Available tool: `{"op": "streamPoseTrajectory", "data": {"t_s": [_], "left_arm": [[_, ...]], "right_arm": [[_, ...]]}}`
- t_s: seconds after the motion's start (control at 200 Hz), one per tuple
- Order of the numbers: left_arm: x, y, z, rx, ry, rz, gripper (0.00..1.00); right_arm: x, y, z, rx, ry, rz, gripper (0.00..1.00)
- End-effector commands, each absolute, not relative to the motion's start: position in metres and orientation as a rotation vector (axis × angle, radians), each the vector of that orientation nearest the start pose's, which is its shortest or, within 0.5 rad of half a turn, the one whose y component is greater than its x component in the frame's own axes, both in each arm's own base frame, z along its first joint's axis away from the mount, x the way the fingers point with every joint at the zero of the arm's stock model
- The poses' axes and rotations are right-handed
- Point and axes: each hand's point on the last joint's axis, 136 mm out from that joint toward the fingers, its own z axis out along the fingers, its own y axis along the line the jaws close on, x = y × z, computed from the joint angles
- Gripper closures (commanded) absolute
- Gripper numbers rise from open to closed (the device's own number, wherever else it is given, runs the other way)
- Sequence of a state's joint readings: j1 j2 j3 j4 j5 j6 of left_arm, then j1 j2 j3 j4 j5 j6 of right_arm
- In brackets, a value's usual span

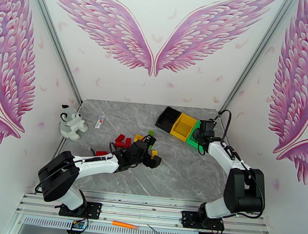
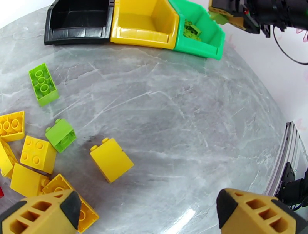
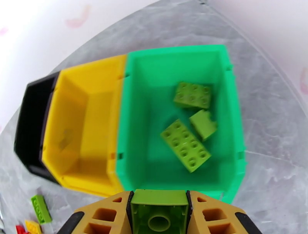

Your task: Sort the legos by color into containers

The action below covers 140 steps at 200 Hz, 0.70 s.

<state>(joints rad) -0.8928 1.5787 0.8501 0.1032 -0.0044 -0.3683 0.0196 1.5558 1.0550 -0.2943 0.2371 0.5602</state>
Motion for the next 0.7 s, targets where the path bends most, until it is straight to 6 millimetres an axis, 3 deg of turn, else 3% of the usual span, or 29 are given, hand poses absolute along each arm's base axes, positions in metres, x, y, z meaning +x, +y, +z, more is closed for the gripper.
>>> {"op": "streamPoseTrajectory", "data": {"t_s": [0.0,0.145,0.285,0.47,0.695], "left_arm": [[0.285,-0.348,0.124,0.596,2.185,-0.656,0.01],[0.287,-0.343,0.124,0.581,2.183,-0.629,0.01],[0.291,-0.336,0.126,0.551,2.179,-0.589,0.01],[0.302,-0.316,0.131,0.47,2.168,-0.523,0.01],[0.319,-0.28,0.133,0.315,2.179,-0.493,0.01]], "right_arm": [[0.44,-0.051,0.144,0.812,2.188,-0.055,0.52],[0.444,-0.045,0.138,0.798,2.202,-0.016,0.35],[0.444,-0.027,0.138,0.727,2.208,0.082,0.34],[0.442,0.028,0.146,0.529,2.242,0.201,0.29],[0.441,0.108,0.135,0.3,2.33,0.299,0.27]]}}
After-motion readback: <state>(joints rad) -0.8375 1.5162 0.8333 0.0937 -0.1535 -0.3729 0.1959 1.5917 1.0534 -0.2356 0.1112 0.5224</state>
